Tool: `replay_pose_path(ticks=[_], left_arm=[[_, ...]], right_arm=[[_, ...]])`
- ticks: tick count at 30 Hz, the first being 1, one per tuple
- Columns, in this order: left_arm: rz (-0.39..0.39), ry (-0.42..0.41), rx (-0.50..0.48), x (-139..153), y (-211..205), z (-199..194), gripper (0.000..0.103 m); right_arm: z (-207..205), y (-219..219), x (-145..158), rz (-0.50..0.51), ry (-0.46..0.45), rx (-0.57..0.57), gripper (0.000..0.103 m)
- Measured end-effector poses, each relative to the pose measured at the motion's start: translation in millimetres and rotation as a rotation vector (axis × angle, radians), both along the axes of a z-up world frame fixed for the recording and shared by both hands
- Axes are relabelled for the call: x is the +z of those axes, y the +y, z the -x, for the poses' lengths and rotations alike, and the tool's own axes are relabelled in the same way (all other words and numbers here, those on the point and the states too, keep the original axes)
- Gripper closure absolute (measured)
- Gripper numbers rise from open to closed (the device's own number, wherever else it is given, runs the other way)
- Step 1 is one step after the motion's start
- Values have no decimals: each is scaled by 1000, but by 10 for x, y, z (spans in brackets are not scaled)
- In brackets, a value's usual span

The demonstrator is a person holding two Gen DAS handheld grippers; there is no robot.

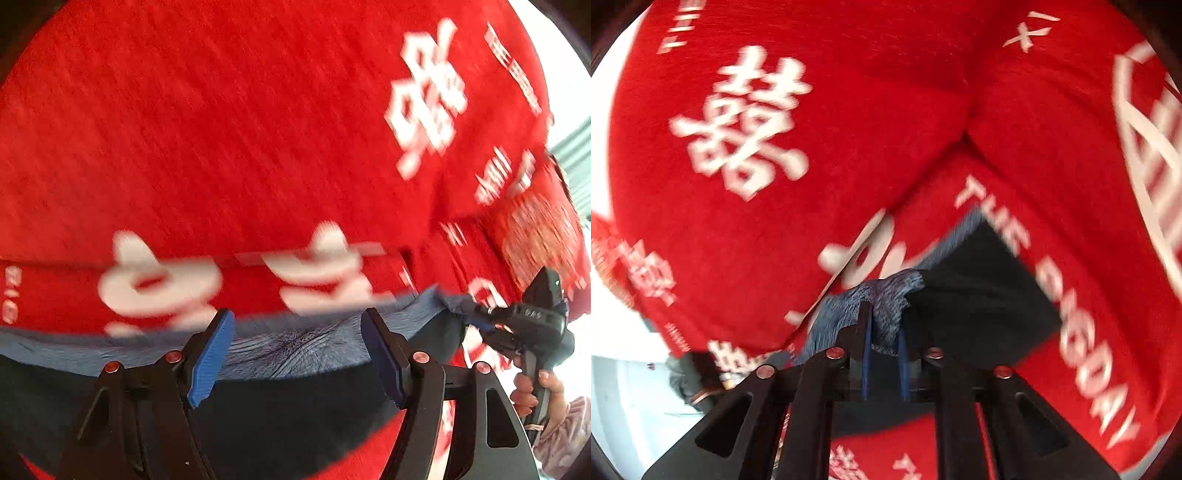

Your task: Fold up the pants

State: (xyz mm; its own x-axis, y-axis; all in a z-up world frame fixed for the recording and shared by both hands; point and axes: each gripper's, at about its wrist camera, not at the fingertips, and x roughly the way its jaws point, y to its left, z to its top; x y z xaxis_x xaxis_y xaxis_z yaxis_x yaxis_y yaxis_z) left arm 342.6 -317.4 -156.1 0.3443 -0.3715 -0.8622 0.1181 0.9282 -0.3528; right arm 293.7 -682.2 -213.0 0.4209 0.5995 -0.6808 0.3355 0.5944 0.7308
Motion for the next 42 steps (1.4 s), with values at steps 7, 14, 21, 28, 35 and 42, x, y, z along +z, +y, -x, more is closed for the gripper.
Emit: replay_pose_path(ticks=[7,14,21,28,35,42], left_arm=[[-157,51,66,-100,340,155,31],[-223,266,179,-810,497,680,31],[-302,313,202,-1020,513,738,31],[-305,284,203,-910,573,767,31],[-320,298,230,-1086,765,874,28],[-365,278,193,-784,1005,1032,28]], right_arm=[[-37,-129,20,134,20,55,57],[432,-188,-751,10,212,-46,81],[314,-319,-689,97,221,-52,103],[502,-323,-684,-43,208,-100,64],[278,-126,-713,-38,182,-56,96],[348,-104,-667,105,237,-16,85]])
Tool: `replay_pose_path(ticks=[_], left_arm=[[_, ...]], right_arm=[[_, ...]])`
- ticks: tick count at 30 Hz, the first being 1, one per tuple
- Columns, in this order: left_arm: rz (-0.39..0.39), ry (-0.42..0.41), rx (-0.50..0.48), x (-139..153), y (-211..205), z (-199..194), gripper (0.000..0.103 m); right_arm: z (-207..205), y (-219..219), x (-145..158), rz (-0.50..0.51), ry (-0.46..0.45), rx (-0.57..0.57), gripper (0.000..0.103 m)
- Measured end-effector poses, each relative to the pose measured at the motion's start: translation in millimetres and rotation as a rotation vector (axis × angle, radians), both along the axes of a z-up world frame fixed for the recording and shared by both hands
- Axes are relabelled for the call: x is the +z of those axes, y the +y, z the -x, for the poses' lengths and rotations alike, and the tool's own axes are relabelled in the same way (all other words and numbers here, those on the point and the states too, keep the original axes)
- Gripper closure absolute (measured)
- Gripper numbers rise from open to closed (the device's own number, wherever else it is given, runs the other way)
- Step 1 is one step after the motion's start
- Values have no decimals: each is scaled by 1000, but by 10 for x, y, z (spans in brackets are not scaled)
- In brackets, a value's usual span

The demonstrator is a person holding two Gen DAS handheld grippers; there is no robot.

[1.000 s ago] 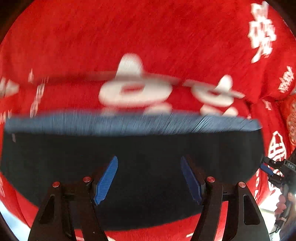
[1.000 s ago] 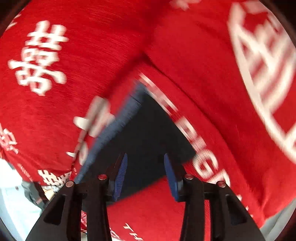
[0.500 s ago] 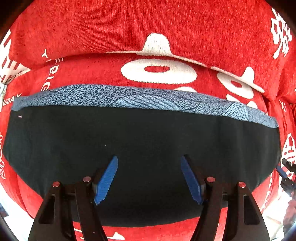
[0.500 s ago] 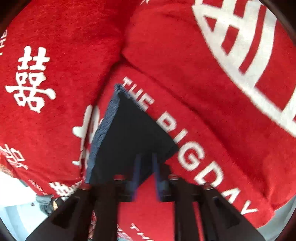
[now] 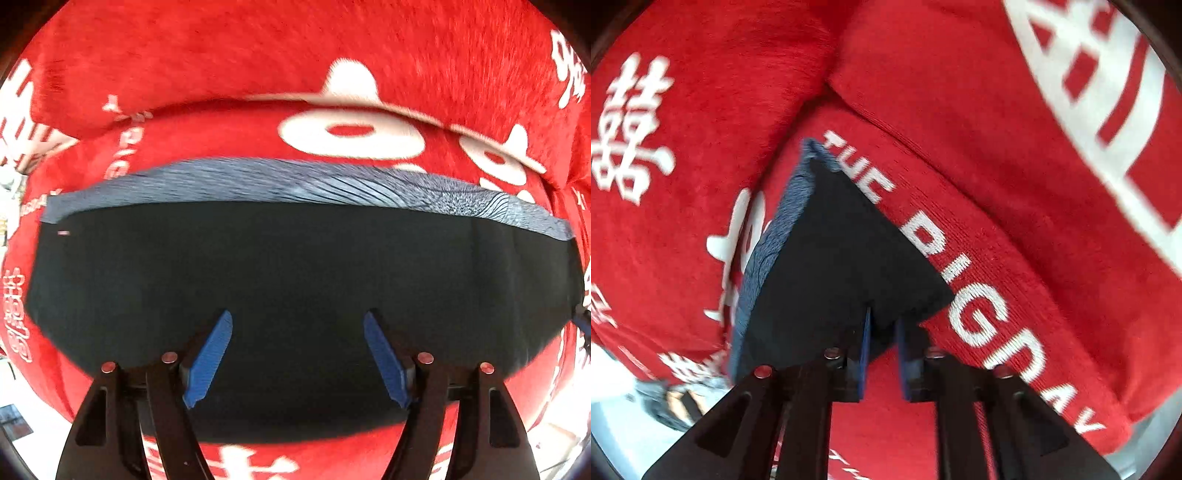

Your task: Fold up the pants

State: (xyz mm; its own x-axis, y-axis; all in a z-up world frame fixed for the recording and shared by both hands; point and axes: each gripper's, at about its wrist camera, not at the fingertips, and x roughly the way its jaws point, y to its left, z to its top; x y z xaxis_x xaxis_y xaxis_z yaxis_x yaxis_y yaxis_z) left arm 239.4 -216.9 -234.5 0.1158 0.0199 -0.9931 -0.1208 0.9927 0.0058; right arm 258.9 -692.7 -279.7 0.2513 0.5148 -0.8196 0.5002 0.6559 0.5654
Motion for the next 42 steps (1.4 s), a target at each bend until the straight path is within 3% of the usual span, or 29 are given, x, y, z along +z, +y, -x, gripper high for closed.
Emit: replay_pose_path(ticks=[5,7,11,14,17,20,22,27,33,34,35,36,37,38,39,42], left_arm=[[0,-15,53,174,571,206,28],[-13,-25,71,205,905,291,28],[-35,-46,88,186,1501,380,28],[-42,-57,121,93,2140,476,28],[-47,-74,166,86,2687,533,28],[-40,-112,214,14,3244,565,28],[-15,-123,247,-103,3610,579,28],[107,-126,259,-444,4023,615,28],[207,-182,202,-560,4066,627,28],[221,-186,196,-554,4054,624,30],[234,-184,190,-564,4059,612,41],[255,-174,185,-585,4059,597,46],[265,-172,184,-594,4069,582,46],[265,-172,183,-591,4068,578,48],[266,-169,180,-586,4068,576,55],[255,-177,190,-512,4088,666,55]], right_arm=[[-147,553,513,27,-101,271,70],[-296,1071,701,42,-156,413,57],[-670,2386,874,2,-257,697,57],[-724,3327,923,4,-292,896,57],[-789,4547,909,16,-334,1093,57],[-932,5659,802,-13,-335,1215,57],[-967,6233,766,-13,-343,1295,57],[-1018,7598,379,56,-330,1496,57],[-1052,8137,59,127,-284,1617,57],[-1057,8183,4,130,-260,1631,57],[-1056,8216,-59,129,-228,1642,57],[-1050,8226,-82,118,-202,1648,67],[-1041,8241,-117,112,-173,1653,87],[-1028,8234,-128,119,-160,1658,93],[-1013,8215,-108,118,-159,1661,97],[-996,8173,112,5,-179,1646,99]])
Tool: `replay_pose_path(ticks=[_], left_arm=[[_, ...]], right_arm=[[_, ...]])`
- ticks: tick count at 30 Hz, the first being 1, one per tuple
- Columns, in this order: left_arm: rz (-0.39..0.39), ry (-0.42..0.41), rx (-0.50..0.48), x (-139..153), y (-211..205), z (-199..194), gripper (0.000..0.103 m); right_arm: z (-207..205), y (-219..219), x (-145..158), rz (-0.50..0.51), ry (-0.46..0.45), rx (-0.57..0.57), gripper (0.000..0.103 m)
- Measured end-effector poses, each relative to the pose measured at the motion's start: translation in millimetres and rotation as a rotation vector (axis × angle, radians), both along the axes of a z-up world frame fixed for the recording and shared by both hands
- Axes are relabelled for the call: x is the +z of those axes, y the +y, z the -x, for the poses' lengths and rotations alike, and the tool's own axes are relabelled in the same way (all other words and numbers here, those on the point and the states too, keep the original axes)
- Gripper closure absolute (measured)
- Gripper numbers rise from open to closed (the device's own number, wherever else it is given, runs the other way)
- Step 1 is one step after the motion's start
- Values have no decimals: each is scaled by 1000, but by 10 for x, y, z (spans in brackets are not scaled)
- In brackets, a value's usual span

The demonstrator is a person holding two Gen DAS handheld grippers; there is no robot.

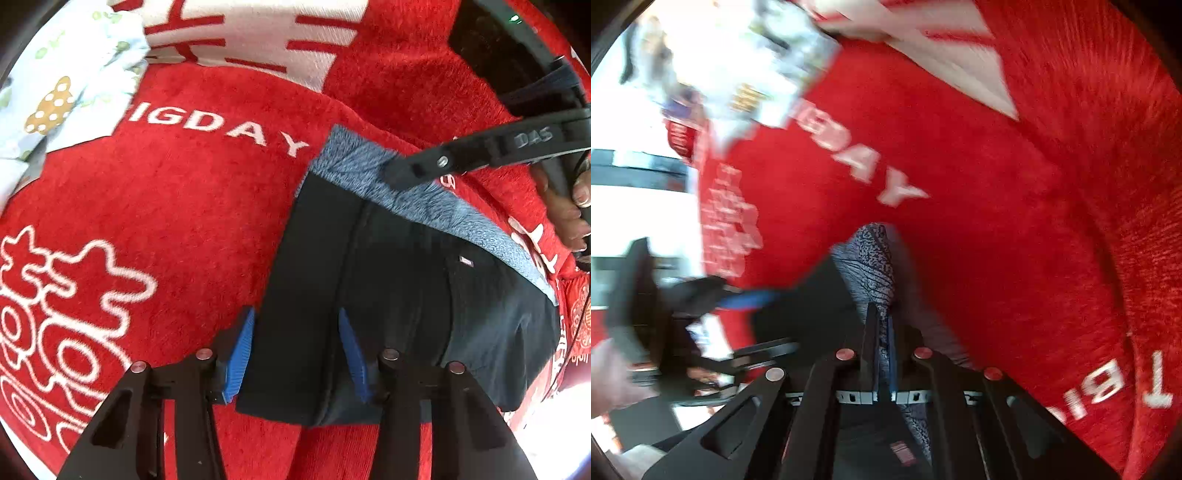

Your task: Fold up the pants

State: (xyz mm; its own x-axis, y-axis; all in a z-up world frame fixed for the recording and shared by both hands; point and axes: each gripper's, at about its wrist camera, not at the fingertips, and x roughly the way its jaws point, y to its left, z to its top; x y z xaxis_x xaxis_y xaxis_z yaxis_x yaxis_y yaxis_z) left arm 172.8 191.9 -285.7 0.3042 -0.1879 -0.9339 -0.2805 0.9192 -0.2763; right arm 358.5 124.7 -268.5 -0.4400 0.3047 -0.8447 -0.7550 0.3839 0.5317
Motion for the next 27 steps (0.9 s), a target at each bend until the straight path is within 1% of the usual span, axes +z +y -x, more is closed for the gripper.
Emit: replay_pose_path(ticks=[2,3,4,5,6,7,8,9,11,13,15,16,18,19,20,21,22,23,24,25,26,27], left_arm=[[-30,12,20,31,36,66,55],[-67,25,45,37,58,95,55],[-87,31,65,52,74,108,55],[-96,35,82,72,88,112,55],[-99,37,95,98,98,108,55],[-98,33,102,126,98,99,55],[-94,21,103,176,78,82,54],[-92,3,93,237,36,39,49],[-86,-26,60,317,-90,-72,37],[-54,-47,3,358,-335,-247,37],[-34,-39,-41,335,-587,-433,37],[-30,-34,-60,295,-715,-517,37],[-56,-13,-99,172,-1002,-682,37],[-81,-3,-109,116,-1107,-729,37],[-127,-3,-108,80,-1175,-815,35],[-161,-17,-100,50,-1219,-898,30],[-170,-15,-80,39,-1215,-972,27],[-168,-14,-65,46,-1201,-1007,26],[-176,-3,-45,57,-1168,-1055,26],[-209,19,-31,80,-1145,-1087,26],[-226,30,-28,105,-1138,-1109,26],[-237,34,-29,183,-1138,-1085,26]], right_arm=[[56,54,154,-38,1,30,99],[68,92,149,-32,-1,36,99],[79,143,96,-13,-19,38,99],[79,170,26,15,-55,34,99],[88,207,-110,65,-106,27,98],[92,223,-267,109,-115,7,90],[91,223,-351,126,-116,-23,86],[62,171,-355,115,-122,-83,85],[10,7,-227,64,-91,-176,85],[-23,-291,15,42,-129,-253,85],[-25,-685,226,21,-116,-349,85],[1,-952,322,24,-114,-406,85],[65,-1431,404,41,-109,-502,85],[132,-1689,379,66,-113,-551,85],[157,-1852,342,97,-133,-580,85],[180,-2032,246,143,-161,-607,85],[159,-2176,129,186,-177,-643,91],[105,-2318,37,173,-161,-690,93],[9,-2456,2,106,-140,-752,93],[-95,-2535,1,131,-192,-789,90],[-177,-2593,14,177,-261,-812,85],[-269,-2695,62,203,-313,-842,84]])
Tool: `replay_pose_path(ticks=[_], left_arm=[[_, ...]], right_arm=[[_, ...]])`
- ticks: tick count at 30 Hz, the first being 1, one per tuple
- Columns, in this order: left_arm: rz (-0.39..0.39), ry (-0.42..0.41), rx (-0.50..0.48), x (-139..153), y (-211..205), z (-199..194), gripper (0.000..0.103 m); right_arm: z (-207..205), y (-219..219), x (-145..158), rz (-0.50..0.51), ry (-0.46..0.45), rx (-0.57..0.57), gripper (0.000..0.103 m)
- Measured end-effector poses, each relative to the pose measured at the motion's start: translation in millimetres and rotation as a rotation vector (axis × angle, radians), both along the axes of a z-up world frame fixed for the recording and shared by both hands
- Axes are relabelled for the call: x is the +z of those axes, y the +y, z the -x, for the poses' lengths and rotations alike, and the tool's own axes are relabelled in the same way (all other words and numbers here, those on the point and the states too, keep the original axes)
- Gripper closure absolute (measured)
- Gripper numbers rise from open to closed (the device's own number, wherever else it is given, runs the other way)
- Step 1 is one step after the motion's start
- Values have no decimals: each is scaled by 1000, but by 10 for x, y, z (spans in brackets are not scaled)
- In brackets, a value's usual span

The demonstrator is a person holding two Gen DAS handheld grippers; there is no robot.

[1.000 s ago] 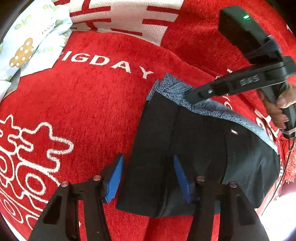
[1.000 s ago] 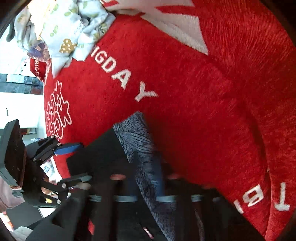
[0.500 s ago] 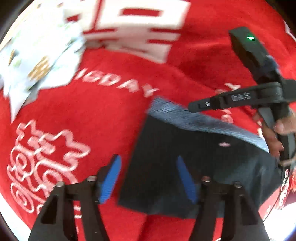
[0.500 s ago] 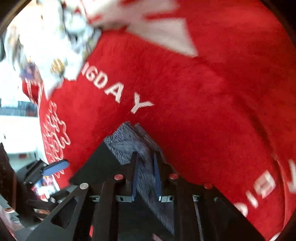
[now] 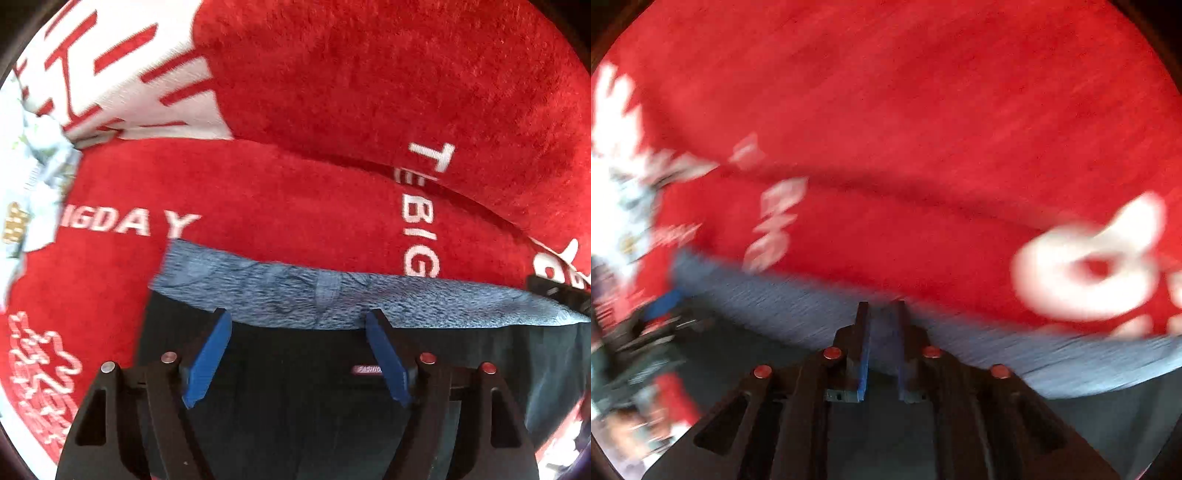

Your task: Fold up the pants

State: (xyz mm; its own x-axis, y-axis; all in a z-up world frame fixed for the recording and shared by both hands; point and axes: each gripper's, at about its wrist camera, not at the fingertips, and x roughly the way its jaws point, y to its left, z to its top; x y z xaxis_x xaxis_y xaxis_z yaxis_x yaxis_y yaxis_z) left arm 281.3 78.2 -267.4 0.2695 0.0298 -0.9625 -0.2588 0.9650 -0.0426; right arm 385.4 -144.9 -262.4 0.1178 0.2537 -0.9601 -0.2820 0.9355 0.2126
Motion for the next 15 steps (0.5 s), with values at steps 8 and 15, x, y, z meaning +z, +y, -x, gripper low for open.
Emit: replay_pose_path(ticks=[8,15], left_arm=[[69,10,-184,349,-859,493,26],[0,89,-222,-25,-1366,671,26]], right_arm=[[673,-1364,359,-372,239,-217,56],[1532,-2062,-113,-498,400,-491,56]])
